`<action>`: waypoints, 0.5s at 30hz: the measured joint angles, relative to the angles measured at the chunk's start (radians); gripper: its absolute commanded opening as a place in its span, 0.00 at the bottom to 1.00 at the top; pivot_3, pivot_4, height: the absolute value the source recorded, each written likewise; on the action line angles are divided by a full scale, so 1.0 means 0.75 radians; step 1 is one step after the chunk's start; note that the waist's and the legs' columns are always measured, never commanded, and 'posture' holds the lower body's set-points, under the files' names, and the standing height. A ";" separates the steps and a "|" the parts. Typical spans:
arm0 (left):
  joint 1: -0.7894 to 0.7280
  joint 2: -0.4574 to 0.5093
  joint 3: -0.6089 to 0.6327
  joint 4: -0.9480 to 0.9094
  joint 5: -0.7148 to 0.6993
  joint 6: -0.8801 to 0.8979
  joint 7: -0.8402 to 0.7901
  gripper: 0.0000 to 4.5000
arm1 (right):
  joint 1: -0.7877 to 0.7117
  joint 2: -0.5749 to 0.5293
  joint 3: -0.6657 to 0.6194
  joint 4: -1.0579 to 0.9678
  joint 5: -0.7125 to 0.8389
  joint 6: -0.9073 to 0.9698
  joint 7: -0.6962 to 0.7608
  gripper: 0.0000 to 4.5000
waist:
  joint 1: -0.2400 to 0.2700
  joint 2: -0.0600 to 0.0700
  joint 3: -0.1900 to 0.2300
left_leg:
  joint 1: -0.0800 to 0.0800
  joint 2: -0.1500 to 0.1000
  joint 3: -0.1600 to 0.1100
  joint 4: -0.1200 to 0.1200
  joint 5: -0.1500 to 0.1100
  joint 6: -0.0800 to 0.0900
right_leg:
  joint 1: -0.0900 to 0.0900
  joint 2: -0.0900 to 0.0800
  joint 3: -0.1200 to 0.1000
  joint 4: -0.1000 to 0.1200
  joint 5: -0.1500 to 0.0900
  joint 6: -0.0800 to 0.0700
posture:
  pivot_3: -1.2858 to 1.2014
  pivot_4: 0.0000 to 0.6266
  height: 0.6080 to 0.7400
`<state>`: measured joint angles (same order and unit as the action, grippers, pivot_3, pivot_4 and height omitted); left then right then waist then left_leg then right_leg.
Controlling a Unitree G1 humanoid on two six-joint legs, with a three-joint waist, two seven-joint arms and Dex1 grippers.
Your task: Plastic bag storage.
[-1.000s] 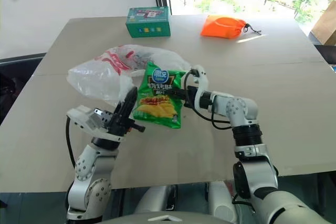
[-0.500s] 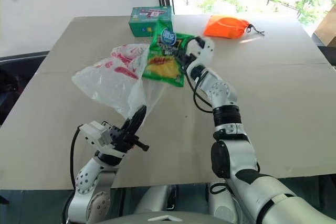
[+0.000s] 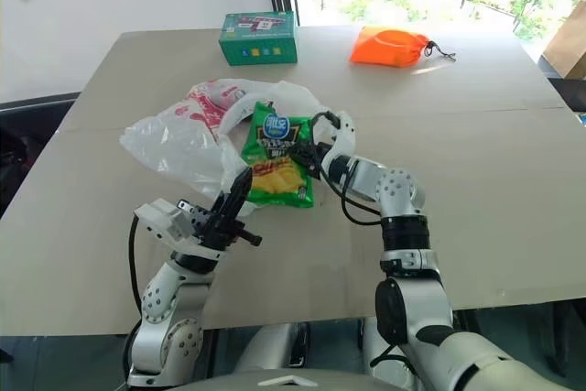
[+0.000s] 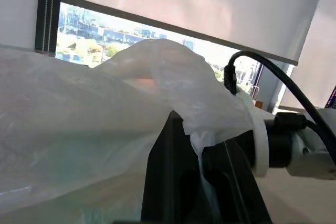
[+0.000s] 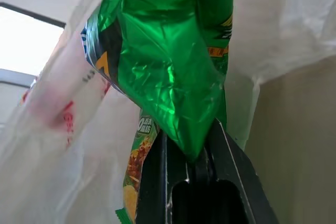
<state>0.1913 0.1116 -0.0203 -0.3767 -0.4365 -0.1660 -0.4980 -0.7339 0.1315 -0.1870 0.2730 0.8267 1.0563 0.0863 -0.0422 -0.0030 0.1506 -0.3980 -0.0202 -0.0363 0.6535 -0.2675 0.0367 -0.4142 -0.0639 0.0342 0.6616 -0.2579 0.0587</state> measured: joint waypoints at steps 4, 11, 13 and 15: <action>0.007 -0.010 -0.021 0.003 0.006 -0.014 -0.005 0.00 | -0.003 0.003 0.012 0.078 -0.008 -0.104 -0.051 0.22 | 0.001 0.000 0.000 | 0.001 -0.001 0.000 0.000 0.000 0.000 | 0.001 0.000 0.000 0.000 0.000 0.000 | 0.52 0.24 1.00; 0.014 -0.010 -0.032 0.007 0.023 -0.023 0.000 0.00 | -0.126 0.004 0.040 0.325 -0.056 -0.423 -0.091 0.98 | 0.001 0.000 -0.001 | 0.004 0.000 0.000 0.001 0.000 0.000 | 0.003 0.001 0.000 0.002 0.000 0.000 | 0.52 0.24 1.00; 0.018 -0.009 -0.032 0.007 0.028 -0.023 0.001 0.00 | -0.142 0.004 0.065 0.342 -0.086 -0.510 -0.055 0.99 | 0.004 0.000 0.000 | 0.004 -0.001 -0.001 0.001 0.000 0.000 | 0.003 0.001 0.000 0.001 0.000 0.000 | 0.52 0.24 1.00; 0.023 -0.008 -0.031 0.007 0.029 -0.023 0.002 0.00 | -0.141 -0.001 0.147 0.320 -0.141 -0.559 0.069 0.99 | -0.003 0.001 0.000 | 0.003 0.000 0.001 0.001 0.000 0.000 | 0.002 0.002 0.001 0.001 0.000 0.000 | 0.52 0.24 1.00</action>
<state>0.2089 0.1060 -0.0432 -0.3714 -0.4145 -0.1835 -0.4965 -0.8398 0.1307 -0.0770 0.5129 0.7207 0.6368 0.1382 -0.0443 -0.0025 0.1505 -0.3958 -0.0205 -0.0359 0.6545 -0.2674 0.0368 -0.4125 -0.0628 0.0347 0.6623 -0.2577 0.0587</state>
